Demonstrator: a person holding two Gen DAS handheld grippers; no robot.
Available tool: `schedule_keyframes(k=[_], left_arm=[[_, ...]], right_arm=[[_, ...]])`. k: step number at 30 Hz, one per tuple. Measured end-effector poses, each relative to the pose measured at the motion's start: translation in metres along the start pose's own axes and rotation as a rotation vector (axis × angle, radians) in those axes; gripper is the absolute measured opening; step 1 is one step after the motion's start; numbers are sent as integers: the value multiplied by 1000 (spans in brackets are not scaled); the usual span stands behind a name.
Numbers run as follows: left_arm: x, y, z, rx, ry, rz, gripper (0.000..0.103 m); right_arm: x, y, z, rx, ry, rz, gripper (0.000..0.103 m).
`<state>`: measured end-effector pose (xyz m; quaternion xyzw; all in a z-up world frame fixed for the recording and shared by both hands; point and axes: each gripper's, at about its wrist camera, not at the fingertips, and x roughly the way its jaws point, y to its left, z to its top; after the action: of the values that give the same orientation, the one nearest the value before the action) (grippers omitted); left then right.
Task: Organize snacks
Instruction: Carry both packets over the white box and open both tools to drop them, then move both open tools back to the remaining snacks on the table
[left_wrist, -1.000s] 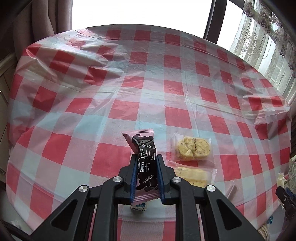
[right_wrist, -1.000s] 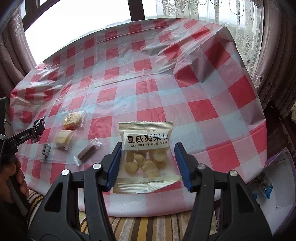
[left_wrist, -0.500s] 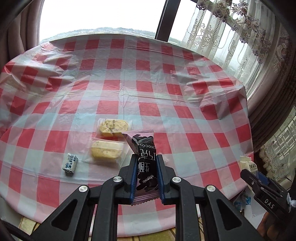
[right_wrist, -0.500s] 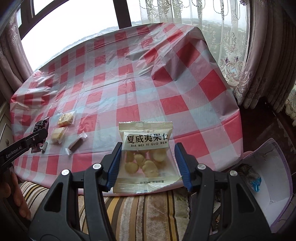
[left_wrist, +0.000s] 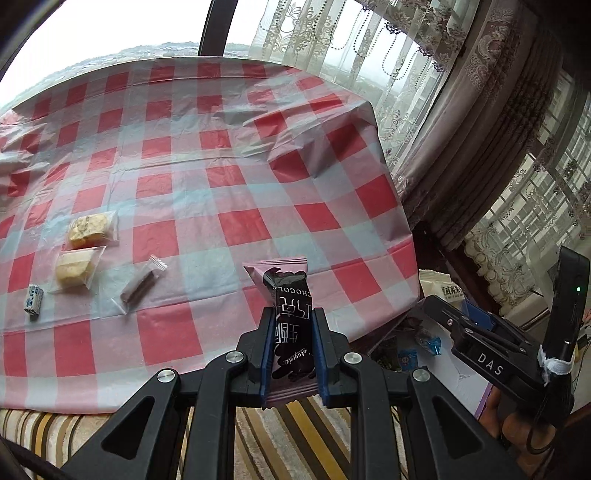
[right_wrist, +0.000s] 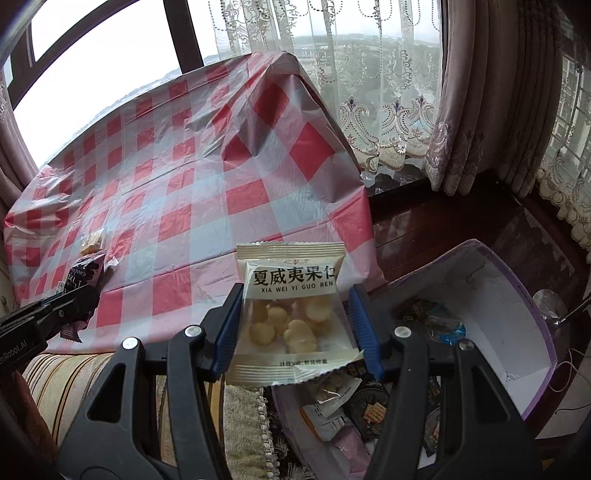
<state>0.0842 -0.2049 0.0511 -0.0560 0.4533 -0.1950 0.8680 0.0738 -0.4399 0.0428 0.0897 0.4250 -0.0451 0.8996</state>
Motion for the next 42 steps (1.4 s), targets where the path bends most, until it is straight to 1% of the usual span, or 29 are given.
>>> schedule_keyframes(k=[6,13,19,22,23,24,25,26,27,28,29,30,32,34,36,37,38,39,41,42], left_arm=[[15,-49,-14,86,69,-79,20],[29,-92,-29,168,142,-137,20],[37,-121,-45,226,201,-210,21],[37,-131,-50,254,223,-245,23],[37,-134,-51,263,229,-248,25],[37,-135,-52,274,231,-243,29],[37,-137,-52,283,229,-232,32],[35,-138,-52,290,219,-223,41],[32,-138,-51,296,200,-214,50],[27,-139,-50,302,177,-205,54],[23,-139,-49,308,152,-190,61],[19,-140,-48,315,132,-154,65],[12,-140,-46,329,79,-63,67],[1,-135,-44,327,-2,-30,69],[-9,-128,-42,330,-70,-5,80],[-14,-124,-41,336,-101,1,82],[-18,-120,-39,342,-128,14,83],[-22,-116,-37,345,-150,38,83],[-31,-107,-35,345,-197,106,83],[-35,-101,-35,342,-211,112,83]], right_arm=[[-10,-49,-16,46,6,-79,60],[-15,-96,-34,98,36,-147,61],[-26,-117,-44,84,44,-214,65],[-33,-122,-45,85,37,-225,65],[-35,-123,-45,88,32,-223,66],[-36,-123,-43,91,27,-224,71],[-37,-123,-42,94,21,-227,74],[-38,-122,-41,94,13,-225,77],[-39,-121,-40,92,5,-220,78],[-39,-118,-38,89,0,-217,78],[-40,-115,-36,85,-8,-222,79],[-42,-113,-35,76,-16,-231,79],[-45,-106,-33,52,-38,-253,80],[-50,-100,-30,42,-63,-276,85],[-56,-95,-28,40,-95,-279,87],[-60,-92,-28,33,-126,-281,88],[-63,-88,-27,21,-157,-293,92],[-66,-83,-26,6,-175,-306,93],[-69,-76,-23,-18,-201,-285,93],[-70,-71,-22,-22,-210,-272,93]])
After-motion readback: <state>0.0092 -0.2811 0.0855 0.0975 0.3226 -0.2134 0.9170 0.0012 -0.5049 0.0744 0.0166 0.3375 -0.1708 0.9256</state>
